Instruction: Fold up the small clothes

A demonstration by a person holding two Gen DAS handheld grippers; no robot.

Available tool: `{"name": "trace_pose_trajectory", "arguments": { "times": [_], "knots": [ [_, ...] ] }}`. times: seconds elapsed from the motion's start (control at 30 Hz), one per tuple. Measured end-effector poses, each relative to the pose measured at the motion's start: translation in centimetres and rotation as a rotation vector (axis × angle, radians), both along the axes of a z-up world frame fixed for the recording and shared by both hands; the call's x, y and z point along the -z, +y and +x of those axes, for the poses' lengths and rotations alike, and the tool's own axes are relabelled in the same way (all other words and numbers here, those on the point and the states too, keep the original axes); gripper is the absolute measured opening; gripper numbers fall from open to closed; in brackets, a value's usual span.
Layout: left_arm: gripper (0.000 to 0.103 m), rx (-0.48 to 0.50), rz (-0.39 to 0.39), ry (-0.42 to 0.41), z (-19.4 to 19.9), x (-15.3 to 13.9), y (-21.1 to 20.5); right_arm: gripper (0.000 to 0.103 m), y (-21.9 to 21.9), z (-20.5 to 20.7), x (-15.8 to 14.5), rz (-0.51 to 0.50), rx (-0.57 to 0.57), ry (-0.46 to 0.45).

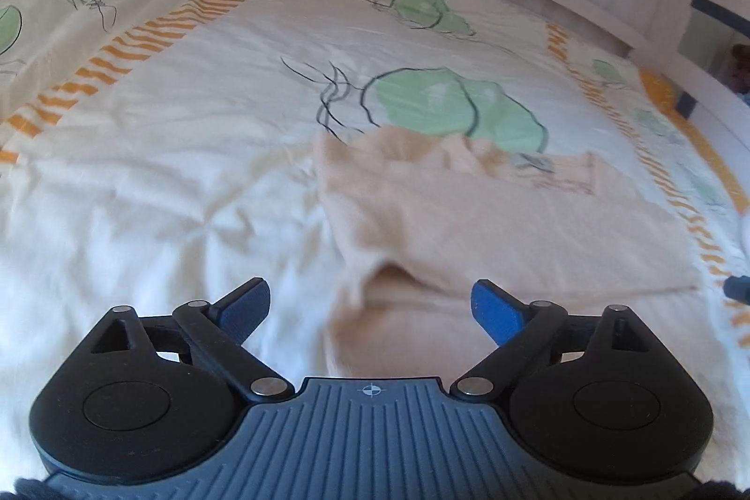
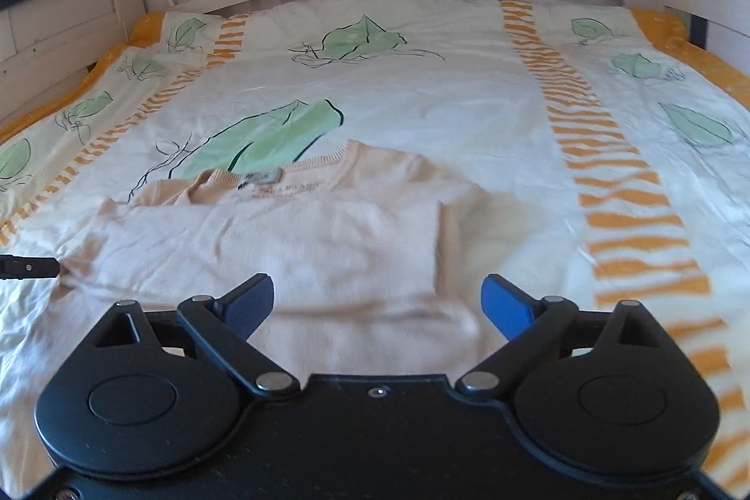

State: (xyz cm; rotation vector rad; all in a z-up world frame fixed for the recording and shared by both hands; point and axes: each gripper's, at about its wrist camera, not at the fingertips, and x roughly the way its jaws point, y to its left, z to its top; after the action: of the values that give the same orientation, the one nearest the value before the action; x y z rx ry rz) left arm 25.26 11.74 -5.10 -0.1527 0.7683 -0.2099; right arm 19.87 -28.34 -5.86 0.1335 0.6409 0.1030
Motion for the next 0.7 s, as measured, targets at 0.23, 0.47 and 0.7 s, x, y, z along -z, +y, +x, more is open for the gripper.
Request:
{"name": "trace_pose_trajectory", "arguments": {
  "times": [0.23, 0.47, 0.7],
  "knots": [
    [0.093, 0.006, -0.071, 0.052, -7.3, 0.1, -0.5, 0.103, -2.0, -6.7, 1.8, 0.090, 0.035, 0.127],
    [0.094, -0.009, -0.138, 0.111, -11.2, 0.8, -0.7, 0.103, -2.9, -11.4, 3.3, 0.181, 0.071, 0.203],
    [0.094, 0.049, -0.100, 0.131, -13.4, 0.9, -1.6, 0.103, -4.5, -13.6, 3.2, 0.295, 0.094, 0.247]
  ]
}}
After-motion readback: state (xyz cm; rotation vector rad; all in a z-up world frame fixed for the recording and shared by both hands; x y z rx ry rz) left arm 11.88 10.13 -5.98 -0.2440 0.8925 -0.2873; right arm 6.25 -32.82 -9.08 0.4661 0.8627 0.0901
